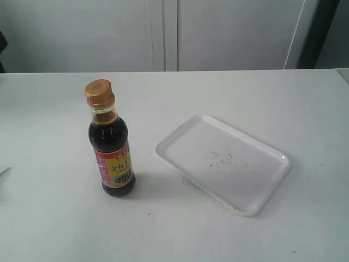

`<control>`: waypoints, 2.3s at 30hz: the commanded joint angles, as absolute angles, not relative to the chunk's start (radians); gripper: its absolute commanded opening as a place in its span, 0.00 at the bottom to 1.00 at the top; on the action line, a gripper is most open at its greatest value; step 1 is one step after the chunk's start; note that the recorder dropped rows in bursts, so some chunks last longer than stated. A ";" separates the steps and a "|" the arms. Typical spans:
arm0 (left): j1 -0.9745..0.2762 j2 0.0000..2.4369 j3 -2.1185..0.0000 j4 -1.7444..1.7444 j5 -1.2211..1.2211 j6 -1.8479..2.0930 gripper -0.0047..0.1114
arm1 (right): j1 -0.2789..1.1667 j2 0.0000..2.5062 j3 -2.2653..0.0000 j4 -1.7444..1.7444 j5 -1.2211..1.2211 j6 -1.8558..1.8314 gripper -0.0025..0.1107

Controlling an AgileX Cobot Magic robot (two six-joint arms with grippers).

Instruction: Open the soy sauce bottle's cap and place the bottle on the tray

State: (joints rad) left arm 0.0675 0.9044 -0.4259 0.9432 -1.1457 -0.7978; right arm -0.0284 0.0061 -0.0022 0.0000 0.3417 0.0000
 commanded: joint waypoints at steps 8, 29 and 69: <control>0.068 1.071 -0.503 1.028 -1.221 -0.920 0.94 | -0.031 0.000 0.000 0.000 0.337 0.005 0.02; -0.267 1.272 -0.682 0.996 -1.096 -0.933 0.94 | -0.031 0.000 0.000 0.000 0.337 0.005 0.02; -0.269 1.678 -0.608 0.917 -1.221 -0.622 0.94 | -0.031 0.000 0.000 0.000 0.337 0.000 0.02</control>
State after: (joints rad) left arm -0.2665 1.6648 -0.6149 0.9234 -1.2117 -0.6340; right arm -0.0284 0.0061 -0.0022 0.0000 0.3417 0.0000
